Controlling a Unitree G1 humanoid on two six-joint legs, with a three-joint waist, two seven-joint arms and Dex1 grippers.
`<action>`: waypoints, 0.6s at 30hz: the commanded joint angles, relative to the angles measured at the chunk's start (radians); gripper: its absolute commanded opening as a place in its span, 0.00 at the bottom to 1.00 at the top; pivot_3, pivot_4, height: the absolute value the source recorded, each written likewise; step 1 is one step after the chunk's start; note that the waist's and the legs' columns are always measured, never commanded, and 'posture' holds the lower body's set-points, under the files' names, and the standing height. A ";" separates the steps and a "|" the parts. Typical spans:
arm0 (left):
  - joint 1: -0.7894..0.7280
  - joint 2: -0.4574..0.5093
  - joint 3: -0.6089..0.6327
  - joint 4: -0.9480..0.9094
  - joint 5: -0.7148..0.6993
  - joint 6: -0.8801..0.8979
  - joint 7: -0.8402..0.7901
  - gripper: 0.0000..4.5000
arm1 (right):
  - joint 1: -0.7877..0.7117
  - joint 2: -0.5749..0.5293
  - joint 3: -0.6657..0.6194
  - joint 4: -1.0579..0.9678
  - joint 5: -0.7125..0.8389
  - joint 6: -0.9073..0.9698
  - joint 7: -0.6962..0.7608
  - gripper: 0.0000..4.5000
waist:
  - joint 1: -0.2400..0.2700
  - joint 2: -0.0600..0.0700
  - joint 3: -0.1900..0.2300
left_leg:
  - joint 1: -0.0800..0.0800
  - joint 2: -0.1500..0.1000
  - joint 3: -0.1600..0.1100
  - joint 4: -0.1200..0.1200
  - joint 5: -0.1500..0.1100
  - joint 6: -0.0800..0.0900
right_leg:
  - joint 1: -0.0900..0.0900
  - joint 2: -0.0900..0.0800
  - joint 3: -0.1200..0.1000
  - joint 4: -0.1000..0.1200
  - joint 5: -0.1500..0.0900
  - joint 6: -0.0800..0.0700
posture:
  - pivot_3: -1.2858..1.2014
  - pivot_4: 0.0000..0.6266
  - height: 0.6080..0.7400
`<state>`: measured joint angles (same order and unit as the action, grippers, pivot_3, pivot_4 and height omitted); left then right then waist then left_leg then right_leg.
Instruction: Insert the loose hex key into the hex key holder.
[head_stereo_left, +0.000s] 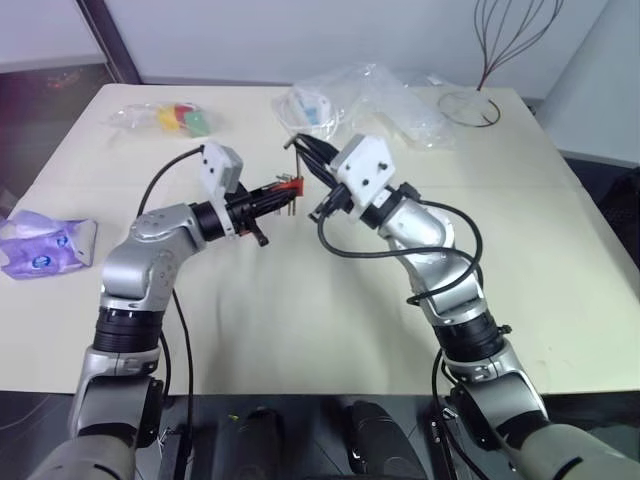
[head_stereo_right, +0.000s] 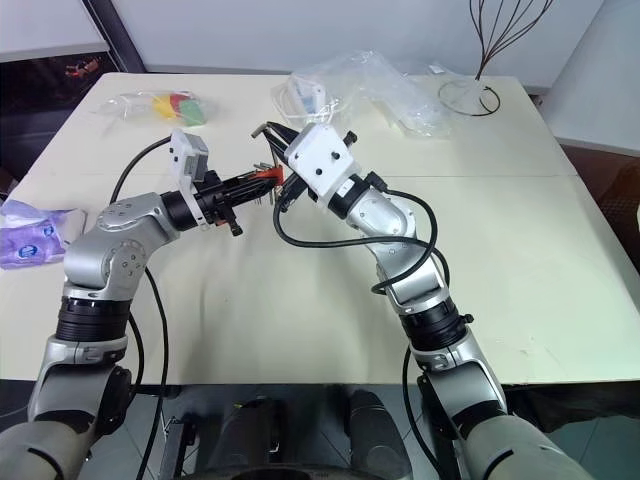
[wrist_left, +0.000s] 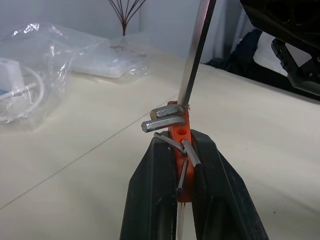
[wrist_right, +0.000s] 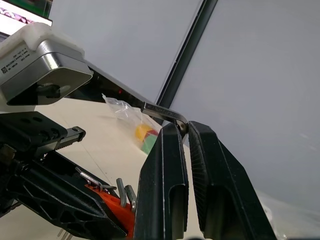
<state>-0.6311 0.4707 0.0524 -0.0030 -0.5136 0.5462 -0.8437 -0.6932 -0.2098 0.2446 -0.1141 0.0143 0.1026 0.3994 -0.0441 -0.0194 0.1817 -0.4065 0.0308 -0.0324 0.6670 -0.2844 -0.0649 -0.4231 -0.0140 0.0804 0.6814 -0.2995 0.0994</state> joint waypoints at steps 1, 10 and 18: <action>-0.009 0.003 0.020 -0.052 -0.023 -0.002 -0.001 0.00 | -0.004 0.011 -0.019 -0.011 -0.003 -0.014 0.000 0.01 | 0.000 0.000 0.000 | 0.000 0.000 0.000 0.000 0.000 0.000 | 0.000 0.000 0.000 0.000 0.000 0.000 | 0.52 0.24 1.00; -0.005 0.002 0.021 -0.059 -0.025 0.005 -0.005 0.00 | -0.009 0.010 -0.024 0.001 -0.009 -0.016 -0.003 0.01 | 0.000 0.000 0.000 | 0.000 0.000 0.000 0.000 0.000 0.000 | 0.000 0.000 0.000 0.000 0.000 0.000 | 0.52 0.24 1.00; -0.007 0.004 0.025 -0.050 -0.020 -0.003 -0.004 0.00 | -0.003 0.005 -0.028 -0.011 -0.011 -0.007 0.005 0.01 | 0.000 0.000 0.000 | 0.000 0.000 0.000 0.000 0.000 0.000 | 0.000 0.000 0.000 0.000 0.000 0.000 | 0.52 0.24 1.00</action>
<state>-0.6288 0.4706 0.0523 -0.0174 -0.5142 0.5622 -0.8448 -0.6930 -0.2080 0.2354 -0.1036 0.0038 0.0997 0.4022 -0.0442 -0.0193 0.1817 -0.4065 0.0307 -0.0324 0.6671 -0.2843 -0.0652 -0.4231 -0.0140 0.0804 0.6818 -0.2995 0.0994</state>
